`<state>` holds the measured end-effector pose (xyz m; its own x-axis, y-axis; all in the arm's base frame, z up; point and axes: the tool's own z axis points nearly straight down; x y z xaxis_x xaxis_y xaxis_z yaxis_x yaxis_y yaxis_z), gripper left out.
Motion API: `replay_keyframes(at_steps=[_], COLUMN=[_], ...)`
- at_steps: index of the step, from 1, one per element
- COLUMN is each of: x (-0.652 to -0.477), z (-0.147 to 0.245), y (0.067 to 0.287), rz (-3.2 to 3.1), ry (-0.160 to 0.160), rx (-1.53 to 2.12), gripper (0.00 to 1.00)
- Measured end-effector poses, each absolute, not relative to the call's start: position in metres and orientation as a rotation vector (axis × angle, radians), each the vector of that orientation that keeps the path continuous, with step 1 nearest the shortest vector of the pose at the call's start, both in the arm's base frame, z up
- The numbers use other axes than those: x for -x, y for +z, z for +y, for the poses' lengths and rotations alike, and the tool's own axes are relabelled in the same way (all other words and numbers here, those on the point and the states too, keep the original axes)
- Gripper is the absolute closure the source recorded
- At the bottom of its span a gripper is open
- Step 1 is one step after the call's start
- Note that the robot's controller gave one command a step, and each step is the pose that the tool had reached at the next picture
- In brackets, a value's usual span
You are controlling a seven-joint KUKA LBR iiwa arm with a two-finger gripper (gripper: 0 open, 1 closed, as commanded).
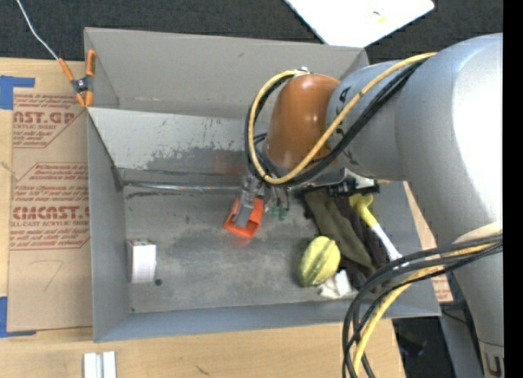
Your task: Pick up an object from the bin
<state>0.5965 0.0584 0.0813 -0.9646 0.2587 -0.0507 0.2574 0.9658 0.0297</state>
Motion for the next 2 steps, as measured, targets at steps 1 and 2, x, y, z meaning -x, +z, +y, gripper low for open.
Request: replay_keyframes(at_steps=[1,2], x=[-0.596,-0.589], z=[0.058,0.044], y=[0.081,0.081], rz=[3.061,3.029], ry=[0.036,0.052], rx=[-0.403,-0.46], gripper=[1.0,1.0])
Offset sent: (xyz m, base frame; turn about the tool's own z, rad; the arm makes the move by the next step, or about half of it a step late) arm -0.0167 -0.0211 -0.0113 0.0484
